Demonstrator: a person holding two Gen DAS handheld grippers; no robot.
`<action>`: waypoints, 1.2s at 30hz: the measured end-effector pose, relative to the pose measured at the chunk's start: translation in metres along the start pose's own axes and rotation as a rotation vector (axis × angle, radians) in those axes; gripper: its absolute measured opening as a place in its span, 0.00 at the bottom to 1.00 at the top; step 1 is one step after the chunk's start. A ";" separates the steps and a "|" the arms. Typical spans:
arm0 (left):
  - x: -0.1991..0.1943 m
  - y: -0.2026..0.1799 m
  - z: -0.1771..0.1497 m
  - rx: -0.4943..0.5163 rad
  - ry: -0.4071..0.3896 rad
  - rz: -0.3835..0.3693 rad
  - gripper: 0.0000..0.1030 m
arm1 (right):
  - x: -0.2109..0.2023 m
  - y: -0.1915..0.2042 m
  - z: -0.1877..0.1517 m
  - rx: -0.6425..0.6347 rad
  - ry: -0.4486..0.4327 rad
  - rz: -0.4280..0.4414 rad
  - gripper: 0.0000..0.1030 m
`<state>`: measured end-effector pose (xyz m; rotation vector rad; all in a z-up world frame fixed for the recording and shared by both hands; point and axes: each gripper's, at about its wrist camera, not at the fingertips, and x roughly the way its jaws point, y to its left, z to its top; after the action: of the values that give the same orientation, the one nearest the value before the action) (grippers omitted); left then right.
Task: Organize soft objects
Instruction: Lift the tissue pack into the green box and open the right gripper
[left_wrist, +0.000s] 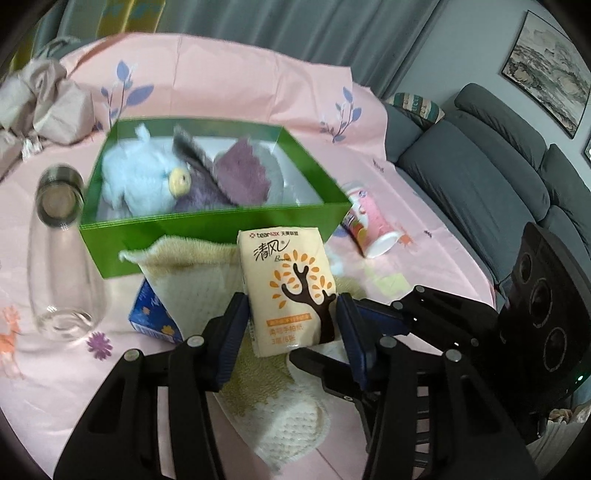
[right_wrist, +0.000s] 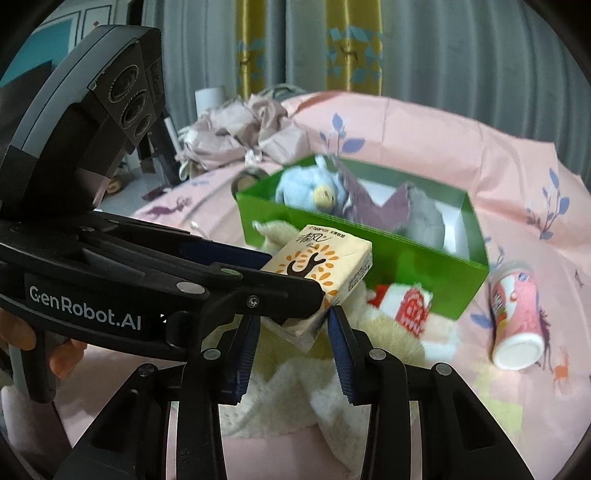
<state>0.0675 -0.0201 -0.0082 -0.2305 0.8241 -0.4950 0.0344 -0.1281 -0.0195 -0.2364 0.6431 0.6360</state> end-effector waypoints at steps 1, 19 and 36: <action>-0.004 -0.002 0.003 0.007 -0.010 0.003 0.46 | -0.003 0.001 0.003 -0.005 -0.009 -0.004 0.39; -0.033 -0.013 0.066 0.113 -0.132 0.076 0.46 | -0.021 -0.006 0.067 -0.027 -0.156 -0.041 0.39; 0.021 0.021 0.112 0.100 -0.072 0.167 0.46 | 0.047 -0.050 0.100 0.068 -0.116 0.001 0.39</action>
<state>0.1703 -0.0118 0.0441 -0.0861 0.7391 -0.3675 0.1426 -0.1061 0.0302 -0.1344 0.5524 0.6230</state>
